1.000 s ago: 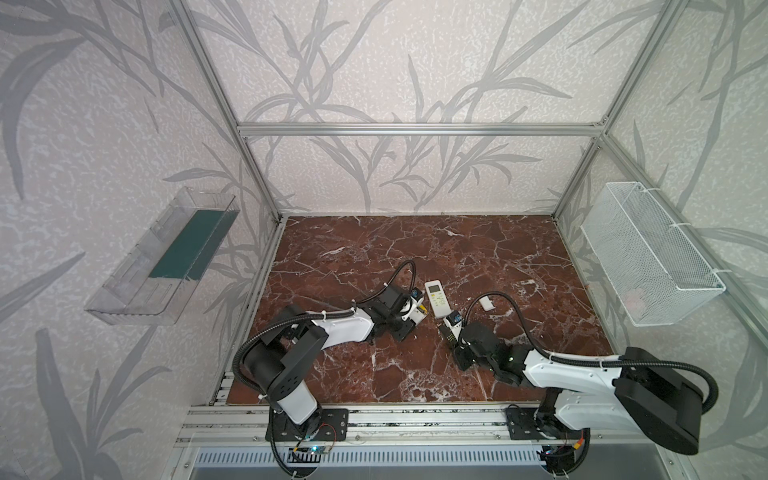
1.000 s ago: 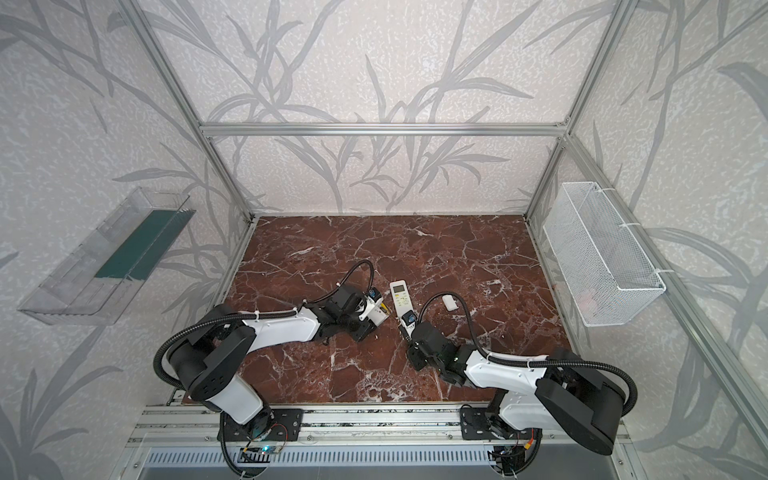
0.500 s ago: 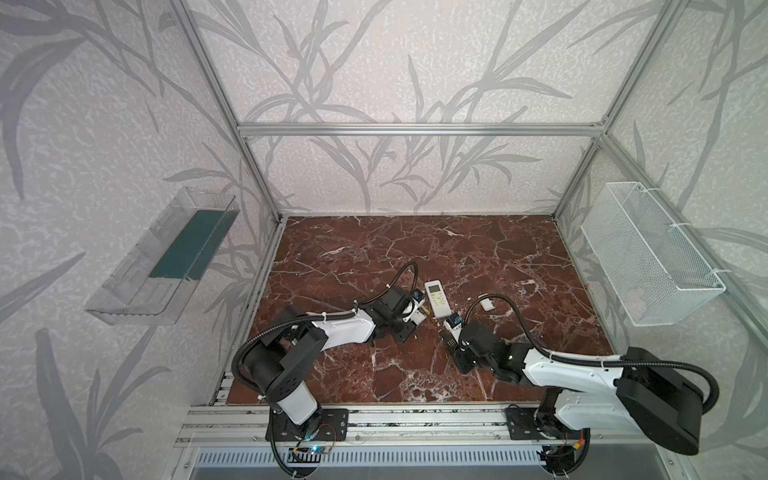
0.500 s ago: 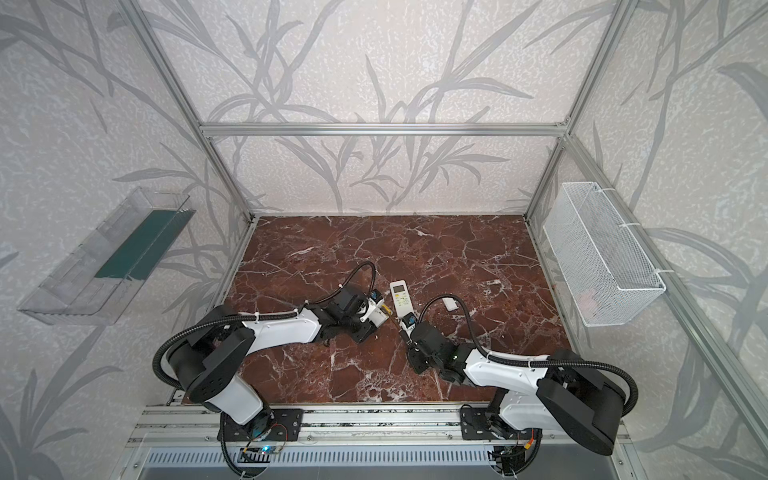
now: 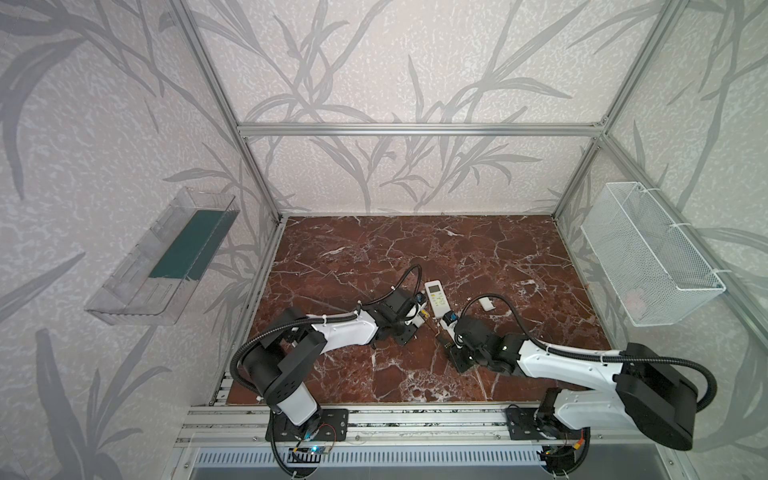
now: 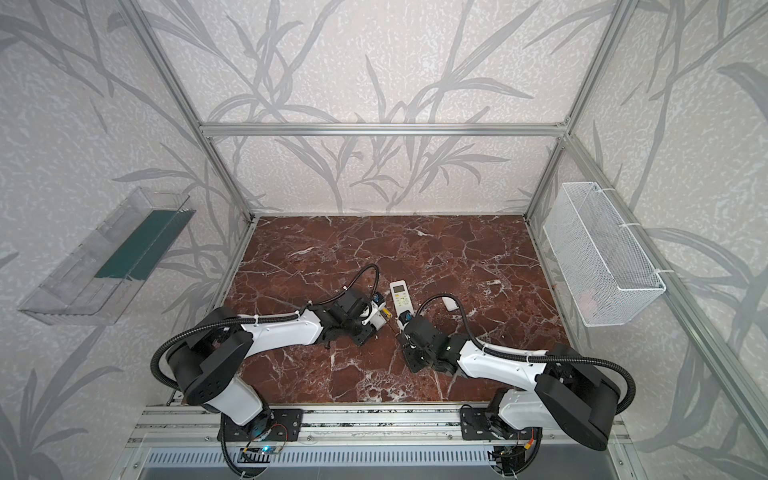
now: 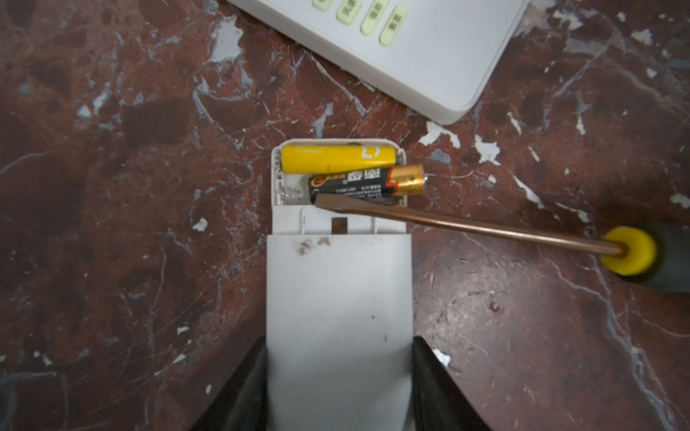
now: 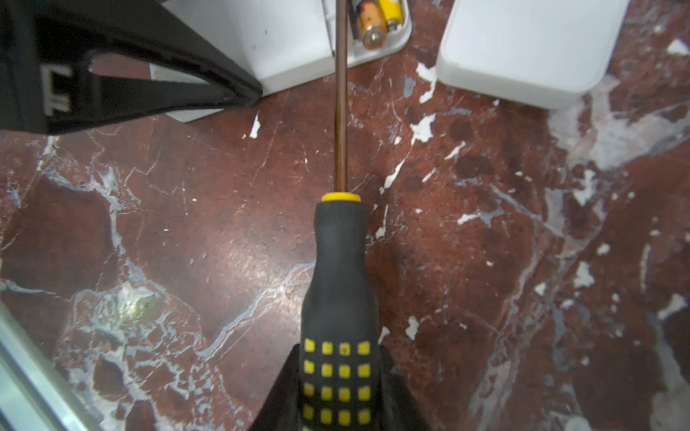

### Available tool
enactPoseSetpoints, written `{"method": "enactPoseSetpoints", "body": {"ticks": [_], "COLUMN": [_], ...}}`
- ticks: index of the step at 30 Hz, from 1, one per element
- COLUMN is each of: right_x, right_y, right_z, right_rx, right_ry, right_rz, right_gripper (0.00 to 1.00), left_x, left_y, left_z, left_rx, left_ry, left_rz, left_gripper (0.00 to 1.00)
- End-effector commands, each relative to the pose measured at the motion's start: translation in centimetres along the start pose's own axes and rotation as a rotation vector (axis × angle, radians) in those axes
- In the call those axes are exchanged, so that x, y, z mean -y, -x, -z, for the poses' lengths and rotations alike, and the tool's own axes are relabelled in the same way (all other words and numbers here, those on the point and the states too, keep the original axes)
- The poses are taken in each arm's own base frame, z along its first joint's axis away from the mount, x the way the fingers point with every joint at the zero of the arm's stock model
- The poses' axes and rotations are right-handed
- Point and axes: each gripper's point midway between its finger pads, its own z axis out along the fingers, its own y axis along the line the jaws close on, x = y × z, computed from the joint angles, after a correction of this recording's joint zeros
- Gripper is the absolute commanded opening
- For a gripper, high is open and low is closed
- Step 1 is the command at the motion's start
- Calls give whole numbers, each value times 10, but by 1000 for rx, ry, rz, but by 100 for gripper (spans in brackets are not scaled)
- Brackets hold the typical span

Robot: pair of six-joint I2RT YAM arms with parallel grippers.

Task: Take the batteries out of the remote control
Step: 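Lever the black-gold battery out with the screwdriver tip using the right gripper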

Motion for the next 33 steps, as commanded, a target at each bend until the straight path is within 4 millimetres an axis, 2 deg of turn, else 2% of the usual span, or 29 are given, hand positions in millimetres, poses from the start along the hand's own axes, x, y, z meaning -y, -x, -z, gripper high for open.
{"method": "enactPoseSetpoints", "body": {"ticks": [1,8,12,20,24,33], "right_x": [-6,-6,-5,-10,-21,-32], "right_y": [-19,-24,-17,2,11,16], "right_z": [12,43,57,58,58,72], "right_rx": [-152,-329,-327,-279,-257,-239], "right_ry": [8,-33,-38,32,96,157], "right_rz": [-44,-132,-159,-205,-196,-183], "right_gripper": [0,0,0,0,0,0], "left_x": [5,3,1,-1,-2,-2], "left_y": [-23,-22,-19,-15,-12,-9], "left_z": [4,5,7,15,17,16], "left_rx": [-94,-69,-46,-2,-3,-31], "left_ry": [-5,15,42,85,104,123], "left_rz": [-18,-23,-39,-68,-90,-99], "left_gripper": [41,41,41,41,41,41]}}
